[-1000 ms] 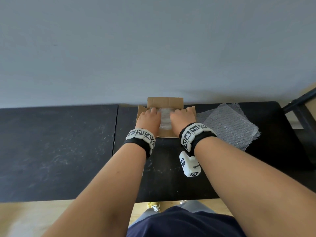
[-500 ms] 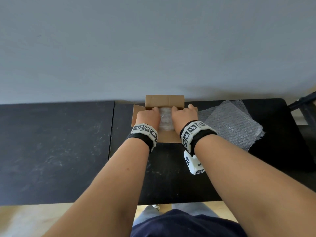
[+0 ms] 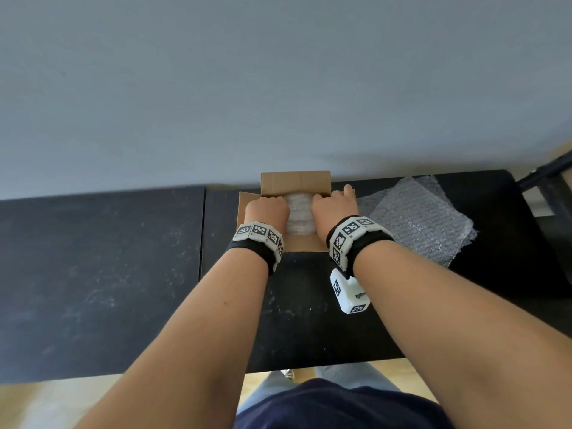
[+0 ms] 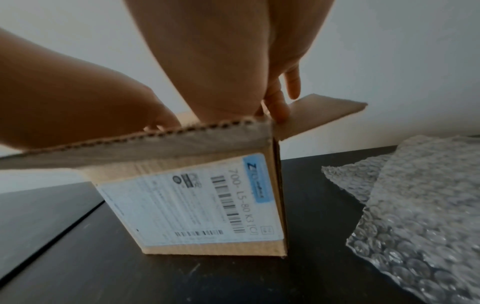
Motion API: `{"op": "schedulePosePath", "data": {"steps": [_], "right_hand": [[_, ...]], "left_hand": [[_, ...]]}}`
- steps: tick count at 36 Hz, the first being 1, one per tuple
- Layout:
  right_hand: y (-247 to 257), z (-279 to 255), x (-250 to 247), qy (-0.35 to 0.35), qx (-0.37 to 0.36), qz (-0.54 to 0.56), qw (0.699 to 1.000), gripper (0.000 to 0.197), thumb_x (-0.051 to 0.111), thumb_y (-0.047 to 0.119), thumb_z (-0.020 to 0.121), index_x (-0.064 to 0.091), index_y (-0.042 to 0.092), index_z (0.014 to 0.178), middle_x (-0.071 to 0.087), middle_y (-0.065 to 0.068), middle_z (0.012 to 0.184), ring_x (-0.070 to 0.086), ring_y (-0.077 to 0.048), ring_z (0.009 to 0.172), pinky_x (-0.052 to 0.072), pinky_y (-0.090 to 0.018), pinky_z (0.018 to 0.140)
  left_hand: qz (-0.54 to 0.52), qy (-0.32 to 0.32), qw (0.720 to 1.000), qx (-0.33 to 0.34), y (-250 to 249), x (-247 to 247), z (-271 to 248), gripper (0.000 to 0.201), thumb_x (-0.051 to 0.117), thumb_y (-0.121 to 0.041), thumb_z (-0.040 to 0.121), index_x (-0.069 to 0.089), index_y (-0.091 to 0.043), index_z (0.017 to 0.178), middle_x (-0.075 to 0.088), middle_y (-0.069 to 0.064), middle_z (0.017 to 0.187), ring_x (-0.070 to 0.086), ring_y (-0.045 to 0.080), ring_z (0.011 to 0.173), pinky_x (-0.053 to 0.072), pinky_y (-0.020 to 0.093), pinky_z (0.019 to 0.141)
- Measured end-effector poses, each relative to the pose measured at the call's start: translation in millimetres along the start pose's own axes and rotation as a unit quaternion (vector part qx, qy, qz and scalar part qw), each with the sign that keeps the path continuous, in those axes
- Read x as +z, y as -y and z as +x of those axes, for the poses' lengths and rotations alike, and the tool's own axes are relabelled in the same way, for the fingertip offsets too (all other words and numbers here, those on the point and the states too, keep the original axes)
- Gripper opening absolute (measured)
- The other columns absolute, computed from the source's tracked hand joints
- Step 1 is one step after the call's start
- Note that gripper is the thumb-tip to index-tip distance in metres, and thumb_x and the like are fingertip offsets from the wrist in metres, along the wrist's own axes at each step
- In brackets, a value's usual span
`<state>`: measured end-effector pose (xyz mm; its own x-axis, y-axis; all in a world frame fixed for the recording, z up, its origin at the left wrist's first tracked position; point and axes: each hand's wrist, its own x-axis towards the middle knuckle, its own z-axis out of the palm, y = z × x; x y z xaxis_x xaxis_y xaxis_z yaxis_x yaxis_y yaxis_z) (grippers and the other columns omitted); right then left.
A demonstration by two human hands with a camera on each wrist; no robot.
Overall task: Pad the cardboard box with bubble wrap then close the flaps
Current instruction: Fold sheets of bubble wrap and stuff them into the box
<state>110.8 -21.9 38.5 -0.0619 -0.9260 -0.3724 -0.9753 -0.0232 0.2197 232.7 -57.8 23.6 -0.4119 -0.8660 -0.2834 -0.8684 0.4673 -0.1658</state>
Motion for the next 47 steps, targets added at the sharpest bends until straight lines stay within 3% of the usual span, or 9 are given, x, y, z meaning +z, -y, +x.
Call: {"op": "schedulePosePath", "data": {"steps": [3,7,12,14,18,26,30,37,47], "right_hand": [[-3,-5,-2,-0.010,0.005,0.007,1.000,0.023,0.052,0.010,0.083,0.058,0.015,0.105,0.067,-0.003,0.099,0.056,-0.027,0.107,0.025,-0.046,0.104],[-10,-15,-5,-0.066,0.011,0.027,0.997,0.020,0.052,0.011,0.084,0.058,0.019,0.101,0.068,-0.002,0.098,0.055,-0.025,0.105,0.028,-0.044,0.101],[-23,-31,-8,-0.116,0.043,0.061,0.990,0.028,0.068,0.031,0.081,0.061,0.019,0.105,0.067,-0.002,0.109,0.056,-0.025,0.111,0.033,-0.042,0.098],[-29,-41,-7,-0.124,0.061,0.067,0.988,0.030,0.067,0.033,0.081,0.063,0.019,0.107,0.066,-0.003,0.111,0.055,-0.027,0.112,0.034,-0.041,0.097],[-48,-62,5,-0.119,0.106,0.085,0.984,0.031,0.056,0.018,0.086,0.057,0.016,0.116,0.062,-0.006,0.118,0.051,-0.029,0.117,0.035,-0.042,0.097],[-101,-93,45,-0.068,0.178,0.122,0.974,0.034,0.050,0.016,0.092,0.053,0.014,0.126,0.055,-0.009,0.129,0.047,-0.030,0.123,0.038,-0.042,0.102],[-133,-101,69,-0.044,0.183,0.125,0.974,0.034,0.047,0.016,0.095,0.051,0.014,0.129,0.054,-0.010,0.132,0.047,-0.030,0.125,0.038,-0.041,0.104],[-191,-106,101,-0.037,0.142,0.153,0.977,0.039,0.053,0.018,0.092,0.052,0.015,0.130,0.053,-0.008,0.134,0.047,-0.028,0.126,0.041,-0.041,0.103],[-231,-103,152,0.009,0.058,0.192,0.980,0.036,0.053,0.021,0.093,0.052,0.017,0.129,0.054,-0.009,0.129,0.050,-0.029,0.121,0.045,-0.040,0.095]], "left_hand": [[-0.009,-0.022,1.000,0.002,0,-5,-7,0.030,0.045,0.000,0.092,0.056,-0.009,0.119,0.065,0.008,0.116,0.062,0.028,0.106,0.041,0.033,0.069],[0.005,-0.078,0.997,0.030,-2,-13,-17,0.035,0.053,-0.009,0.088,0.052,-0.013,0.123,0.060,0.004,0.118,0.057,0.025,0.113,0.045,0.035,0.084],[0.018,-0.134,0.990,0.050,-7,-23,-28,0.036,0.053,-0.006,0.084,0.050,-0.013,0.120,0.056,0.006,0.116,0.053,0.025,0.110,0.044,0.035,0.089],[0.023,-0.146,0.987,0.060,-11,-26,-31,0.034,0.054,-0.006,0.084,0.051,-0.013,0.117,0.055,0.006,0.115,0.052,0.025,0.108,0.044,0.034,0.091],[0.036,-0.164,0.982,0.087,-29,-30,-34,0.032,0.053,-0.006,0.084,0.053,-0.014,0.115,0.053,0.005,0.115,0.050,0.023,0.108,0.041,0.033,0.093],[0.014,-0.197,0.971,0.134,-92,-38,-28,0.029,0.053,-0.016,0.087,0.058,-0.014,0.115,0.056,0.005,0.117,0.050,0.026,0.110,0.034,0.037,0.099],[-0.001,-0.209,0.967,0.144,-134,-39,-21,0.031,0.051,-0.011,0.084,0.057,-0.014,0.114,0.055,0.005,0.116,0.049,0.026,0.110,0.031,0.038,0.104],[-0.008,-0.177,0.975,0.135,-199,-39,-10,0.033,0.053,-0.013,0.083,0.056,-0.014,0.116,0.052,0.005,0.119,0.046,0.026,0.114,0.026,0.039,0.110],[-0.041,-0.051,0.995,0.076,-254,-2,-15,0.052,0.056,-0.013,0.087,0.044,-0.014,0.137,0.039,0.006,0.144,0.036,0.024,0.135,0.028,0.039,0.115]]}}
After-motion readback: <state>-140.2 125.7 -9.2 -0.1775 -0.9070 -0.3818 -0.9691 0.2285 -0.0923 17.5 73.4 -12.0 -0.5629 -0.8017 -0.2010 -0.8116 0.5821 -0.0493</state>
